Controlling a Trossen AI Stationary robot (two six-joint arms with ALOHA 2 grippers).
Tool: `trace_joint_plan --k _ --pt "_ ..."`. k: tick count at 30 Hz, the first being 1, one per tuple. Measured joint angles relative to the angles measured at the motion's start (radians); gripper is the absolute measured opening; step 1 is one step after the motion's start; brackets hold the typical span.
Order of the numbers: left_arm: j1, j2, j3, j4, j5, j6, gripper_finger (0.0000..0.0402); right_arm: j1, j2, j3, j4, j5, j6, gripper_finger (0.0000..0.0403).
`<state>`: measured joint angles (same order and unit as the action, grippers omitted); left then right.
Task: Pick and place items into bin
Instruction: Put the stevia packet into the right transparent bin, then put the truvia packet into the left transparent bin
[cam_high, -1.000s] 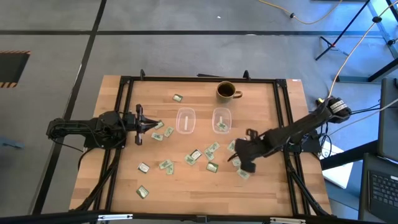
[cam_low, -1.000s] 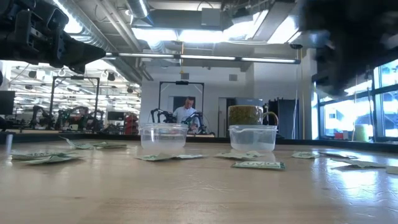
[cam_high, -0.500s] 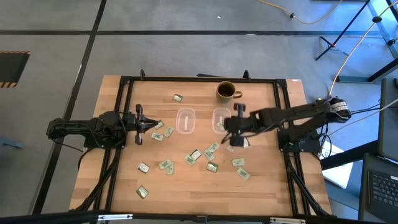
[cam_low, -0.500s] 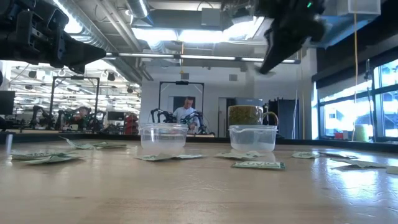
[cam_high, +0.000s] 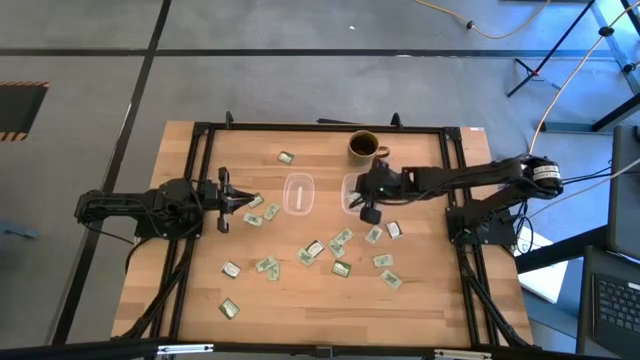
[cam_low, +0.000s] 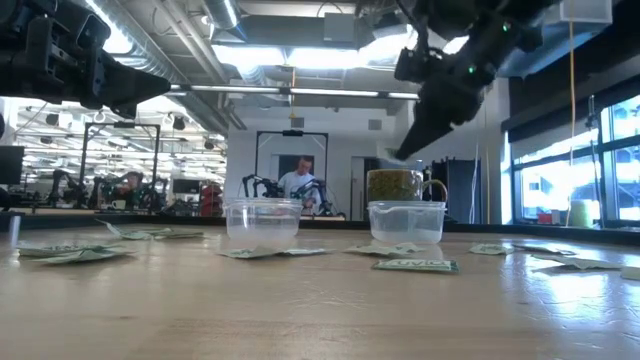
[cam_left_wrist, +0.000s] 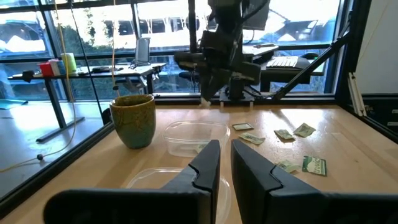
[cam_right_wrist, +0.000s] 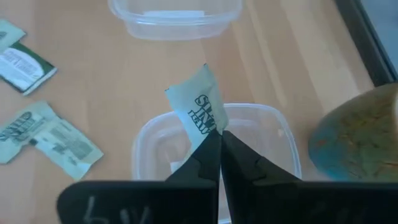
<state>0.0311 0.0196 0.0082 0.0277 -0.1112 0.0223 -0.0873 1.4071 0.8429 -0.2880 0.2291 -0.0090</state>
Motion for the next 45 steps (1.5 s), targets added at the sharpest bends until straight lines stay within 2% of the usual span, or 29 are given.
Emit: trace_joint_plan --k 9,16,19,29,34,39,45 --pt "0.000 0.000 0.000 0.000 0.000 -0.026 0.0033 -0.014 0.000 -0.170 0.262 -0.002 0.006 0.0012" --pt "0.000 0.000 0.000 0.000 0.000 -0.027 0.0033 -0.014 0.000 -0.225 0.314 -0.003 0.012 0.0025" --pt "0.000 0.000 0.000 0.000 0.000 -0.027 0.0033 -0.014 0.000 -0.229 0.299 -0.003 0.057 0.0035" --pt "0.000 0.000 0.000 0.012 -0.003 -0.051 0.0033 -0.014 0.000 -0.219 0.277 -0.003 0.060 0.0084" --pt "0.000 0.000 0.029 0.053 -0.092 -0.156 0.0033 -0.014 -0.014 -0.139 0.135 -0.004 0.062 0.0086" --pt "0.000 0.042 0.038 0.025 -0.156 -0.166 0.0033 -0.014 -0.105 -0.117 -0.014 -0.006 0.117 0.0083" --pt "0.000 0.181 0.063 0.010 -0.249 -0.166 0.0034 -0.014 -0.287 -0.177 -0.028 -0.006 0.138 0.0084"
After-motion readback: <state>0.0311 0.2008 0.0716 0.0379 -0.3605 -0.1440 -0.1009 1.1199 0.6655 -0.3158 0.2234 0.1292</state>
